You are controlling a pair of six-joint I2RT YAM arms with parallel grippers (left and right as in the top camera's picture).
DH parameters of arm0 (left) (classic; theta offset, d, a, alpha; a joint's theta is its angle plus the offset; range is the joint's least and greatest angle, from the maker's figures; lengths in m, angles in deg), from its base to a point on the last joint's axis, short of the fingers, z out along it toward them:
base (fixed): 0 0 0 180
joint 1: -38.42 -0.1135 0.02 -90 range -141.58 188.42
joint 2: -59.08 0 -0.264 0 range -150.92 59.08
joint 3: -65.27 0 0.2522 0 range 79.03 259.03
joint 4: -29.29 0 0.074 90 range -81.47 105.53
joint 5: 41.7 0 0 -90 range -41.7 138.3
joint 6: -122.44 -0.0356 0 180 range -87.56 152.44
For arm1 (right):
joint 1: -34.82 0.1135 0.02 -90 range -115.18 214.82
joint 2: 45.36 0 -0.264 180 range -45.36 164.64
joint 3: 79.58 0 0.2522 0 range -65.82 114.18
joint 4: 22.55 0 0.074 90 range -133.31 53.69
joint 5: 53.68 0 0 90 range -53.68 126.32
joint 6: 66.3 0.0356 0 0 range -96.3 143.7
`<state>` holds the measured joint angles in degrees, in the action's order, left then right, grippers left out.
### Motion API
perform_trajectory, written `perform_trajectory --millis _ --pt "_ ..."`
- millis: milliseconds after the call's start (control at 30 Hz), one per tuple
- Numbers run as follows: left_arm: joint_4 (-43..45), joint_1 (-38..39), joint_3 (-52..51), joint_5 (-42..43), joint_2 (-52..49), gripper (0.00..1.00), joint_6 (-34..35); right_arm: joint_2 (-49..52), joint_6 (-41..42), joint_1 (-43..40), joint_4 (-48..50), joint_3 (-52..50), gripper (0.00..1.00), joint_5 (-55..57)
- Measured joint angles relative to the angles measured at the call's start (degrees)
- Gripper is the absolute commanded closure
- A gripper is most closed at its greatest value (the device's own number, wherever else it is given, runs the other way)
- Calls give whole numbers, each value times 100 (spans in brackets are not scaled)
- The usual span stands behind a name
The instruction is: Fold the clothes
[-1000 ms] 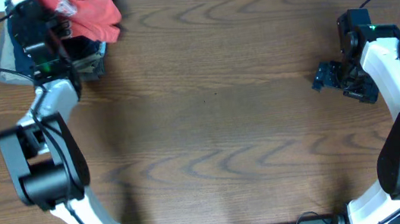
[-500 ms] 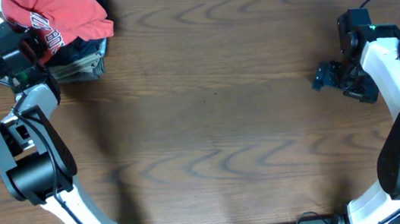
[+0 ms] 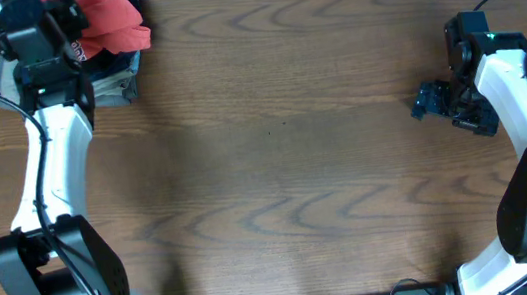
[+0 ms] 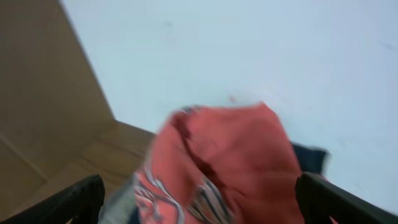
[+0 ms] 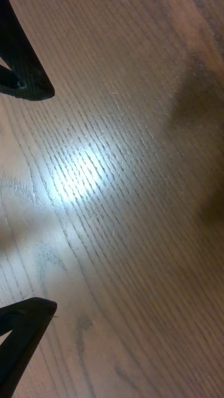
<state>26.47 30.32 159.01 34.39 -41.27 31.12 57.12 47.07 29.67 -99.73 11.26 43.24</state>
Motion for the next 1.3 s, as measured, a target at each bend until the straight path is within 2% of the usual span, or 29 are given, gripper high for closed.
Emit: perform_trajectory --millis 200,267,400,500,567,700,833,1033,1300 --pt "-1545 125 7 752 -92 2 7 0 0 0 0 0 1 0" --pt "-1591 140 7 975 -166 2 138 0 0 0 0 0 1 0" --pt "-1276 142 7 1198 -199 2 846 0 0 0 0 0 1 0" --pt "-942 118 7 1268 -201 2 1753 0 0 0 0 0 1 0" --pt "-828 85 7 1285 -234 8 2688 0 0 0 0 0 1 0" --pt "-726 -13 7 1362 -476 9 4380 0 0 0 0 0 1 0" --pt "-391 -87 7 1480 -896 9 5333 0 0 0 0 0 1 0" --pt "103 -107 7 1554 -1119 11 5838 0 0 2 2 0 1 0" --pt "262 -109 7 1576 -1134 28 5998 0 0 0 0 0 1 0"
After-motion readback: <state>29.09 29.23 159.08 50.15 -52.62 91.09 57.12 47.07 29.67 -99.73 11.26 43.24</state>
